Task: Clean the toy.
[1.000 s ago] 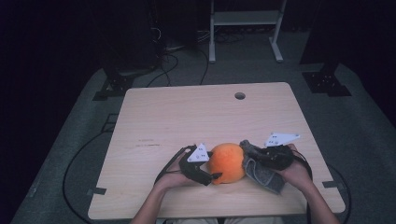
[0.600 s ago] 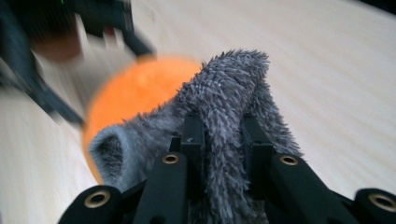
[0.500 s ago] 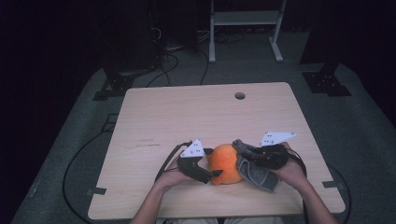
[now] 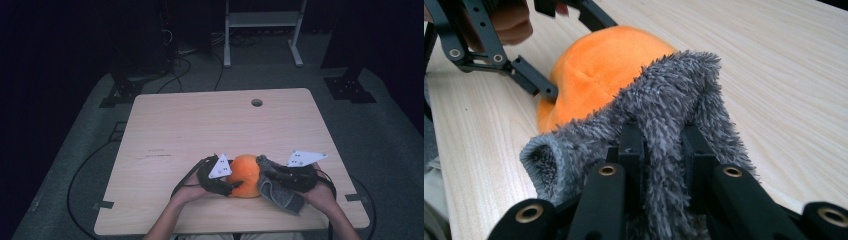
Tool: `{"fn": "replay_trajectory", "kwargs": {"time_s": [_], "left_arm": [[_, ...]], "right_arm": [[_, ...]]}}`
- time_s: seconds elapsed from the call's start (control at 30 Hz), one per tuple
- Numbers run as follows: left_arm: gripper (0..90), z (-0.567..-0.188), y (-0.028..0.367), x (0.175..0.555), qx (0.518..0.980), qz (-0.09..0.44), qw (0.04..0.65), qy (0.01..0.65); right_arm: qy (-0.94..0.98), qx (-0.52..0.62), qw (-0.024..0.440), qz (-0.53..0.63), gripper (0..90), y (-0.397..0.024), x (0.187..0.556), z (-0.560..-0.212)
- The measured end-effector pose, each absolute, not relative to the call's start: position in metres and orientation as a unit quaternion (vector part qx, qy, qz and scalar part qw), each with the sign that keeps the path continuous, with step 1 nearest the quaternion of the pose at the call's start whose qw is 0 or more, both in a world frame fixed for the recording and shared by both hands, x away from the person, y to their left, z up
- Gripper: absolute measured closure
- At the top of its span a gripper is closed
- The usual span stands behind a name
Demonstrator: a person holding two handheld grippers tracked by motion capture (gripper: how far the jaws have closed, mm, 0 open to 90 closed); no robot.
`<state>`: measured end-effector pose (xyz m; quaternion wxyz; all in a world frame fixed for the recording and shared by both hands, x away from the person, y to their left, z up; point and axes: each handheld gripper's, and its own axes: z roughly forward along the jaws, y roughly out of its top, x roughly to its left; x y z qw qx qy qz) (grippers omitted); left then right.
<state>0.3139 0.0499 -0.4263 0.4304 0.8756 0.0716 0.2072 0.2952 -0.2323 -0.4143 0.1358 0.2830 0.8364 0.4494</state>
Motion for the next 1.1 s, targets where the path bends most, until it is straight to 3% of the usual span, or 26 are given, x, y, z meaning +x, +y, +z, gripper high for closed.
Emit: {"fn": "replay_trajectory", "kwargs": {"time_s": [0.3, 0.4, 0.5, 0.57, 0.7, 0.93, 1.1], "left_arm": [[21.7, -0.43, 0.052, 0.315, 0.88, 0.183, 0.436, 0.048], [8.6, -0.431, 0.056, 0.323, 0.871, 0.153, 0.456, 0.1], [2.2, -0.435, 0.057, 0.332, 0.872, 0.107, 0.453, 0.152], [2.1, -0.439, 0.057, 0.335, 0.874, 0.087, 0.45, 0.163], [8.5, -0.441, 0.056, 0.329, 0.873, 0.106, 0.453, 0.145], [8.6, -0.442, 0.055, 0.328, 0.873, 0.111, 0.453, 0.139], [7.5, -0.443, 0.052, 0.327, 0.876, 0.116, 0.451, 0.128]], "right_arm": [[0.83, 0.27, 0.149, 0.465, 74.5, -0.221, 0.303, -0.401], [0.839, 0.258, 0.146, 0.457, 74.7, -0.208, 0.304, -0.403], [0.841, 0.245, 0.138, 0.462, 74.8, -0.199, 0.299, -0.407], [0.842, 0.242, 0.14, 0.461, 74.7, -0.198, 0.296, -0.408], [0.836, 0.259, 0.135, 0.465, 74.5, -0.211, 0.298, -0.412], [0.828, 0.328, 0.117, 0.441, 74.5, -0.247, 0.31, -0.437], [0.819, 0.314, 0.112, 0.467, 74.5, -0.244, 0.309, -0.424]]}}
